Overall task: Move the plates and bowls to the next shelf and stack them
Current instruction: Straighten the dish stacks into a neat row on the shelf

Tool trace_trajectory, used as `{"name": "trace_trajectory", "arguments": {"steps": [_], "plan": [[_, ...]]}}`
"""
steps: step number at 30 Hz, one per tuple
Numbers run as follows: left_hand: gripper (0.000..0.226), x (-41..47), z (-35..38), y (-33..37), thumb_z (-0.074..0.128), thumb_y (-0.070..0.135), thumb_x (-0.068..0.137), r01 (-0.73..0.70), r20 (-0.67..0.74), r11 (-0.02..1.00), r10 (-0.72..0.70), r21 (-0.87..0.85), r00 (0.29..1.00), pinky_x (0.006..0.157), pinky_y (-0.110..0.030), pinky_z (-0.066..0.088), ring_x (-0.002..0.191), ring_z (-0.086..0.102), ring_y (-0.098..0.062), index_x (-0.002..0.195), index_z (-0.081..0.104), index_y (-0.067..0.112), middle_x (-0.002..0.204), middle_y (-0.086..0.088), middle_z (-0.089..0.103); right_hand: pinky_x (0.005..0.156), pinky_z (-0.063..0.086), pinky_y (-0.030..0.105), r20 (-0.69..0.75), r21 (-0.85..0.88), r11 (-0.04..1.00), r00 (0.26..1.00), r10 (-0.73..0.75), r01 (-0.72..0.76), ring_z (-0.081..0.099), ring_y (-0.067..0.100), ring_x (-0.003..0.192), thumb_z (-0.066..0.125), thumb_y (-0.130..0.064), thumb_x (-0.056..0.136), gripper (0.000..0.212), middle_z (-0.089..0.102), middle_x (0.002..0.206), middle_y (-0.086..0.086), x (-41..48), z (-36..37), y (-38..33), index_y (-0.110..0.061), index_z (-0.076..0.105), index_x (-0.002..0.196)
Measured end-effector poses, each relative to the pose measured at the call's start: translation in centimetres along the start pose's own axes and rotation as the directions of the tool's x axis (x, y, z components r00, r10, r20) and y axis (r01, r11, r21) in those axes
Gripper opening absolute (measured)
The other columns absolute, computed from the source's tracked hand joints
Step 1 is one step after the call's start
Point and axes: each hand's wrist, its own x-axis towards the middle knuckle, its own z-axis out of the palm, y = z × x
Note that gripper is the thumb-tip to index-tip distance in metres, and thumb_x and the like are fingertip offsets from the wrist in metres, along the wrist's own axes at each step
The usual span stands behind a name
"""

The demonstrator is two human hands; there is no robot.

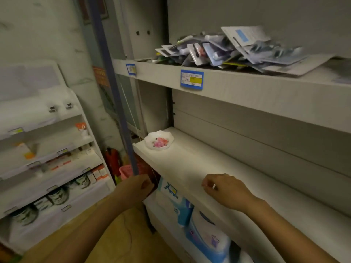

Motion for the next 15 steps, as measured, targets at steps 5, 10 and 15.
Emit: {"name": "trace_trajectory", "arguments": {"steps": [5, 10, 15], "plan": [[0.029, 6.7, -0.1, -2.1, 0.043, 0.029, 0.095, 0.036, 0.033, 0.999, -0.035, -0.039, 0.999, 0.087, -0.028, 0.048, 0.094, 0.061, -0.019, 0.107, 0.061, 0.01, 0.102, -0.004, 0.064, 0.079, 0.047, 0.027, 0.03, -0.022, 0.996, 0.996, 0.084, -0.083, 0.059, 0.012, 0.093, 0.038, -0.037, 0.096, 0.026, 0.062, 0.111, -0.009, 4.2, 0.4, 0.3, -0.029, 0.058, 0.112], [0.026, 15.4, 0.6, -6.2, 0.041, 0.029, 0.095, -0.01, 0.036, 0.999, 0.012, -0.054, 0.999, 0.078, -0.03, 0.047, 0.076, 0.052, -0.014, 0.092, 0.06, 0.01, 0.087, -0.004, 0.061, 0.076, 0.045, 0.021, -0.03, -0.035, 0.972, 0.973, 0.23, -0.231, 0.053, 0.006, 0.084, 0.039, -0.038, 0.096, 0.027, 0.062, 0.114, -0.011, 7.7, 1.3, 0.7, -0.031, 0.057, 0.115], [0.032, 23.3, 0.2, -10.5, 0.041, 0.032, 0.094, 0.066, 0.059, 0.993, -0.061, -0.102, 0.996, 0.073, -0.034, 0.045, 0.083, 0.056, -0.027, 0.104, 0.057, 0.006, 0.097, -0.015, 0.063, 0.063, 0.035, 0.009, -0.057, -0.009, 0.921, 0.92, 0.387, -0.388, 0.049, 0.004, 0.085, 0.039, -0.039, 0.097, 0.029, 0.061, 0.118, -0.01, 11.7, 2.8, -1.2, -0.031, 0.056, 0.119]]}}
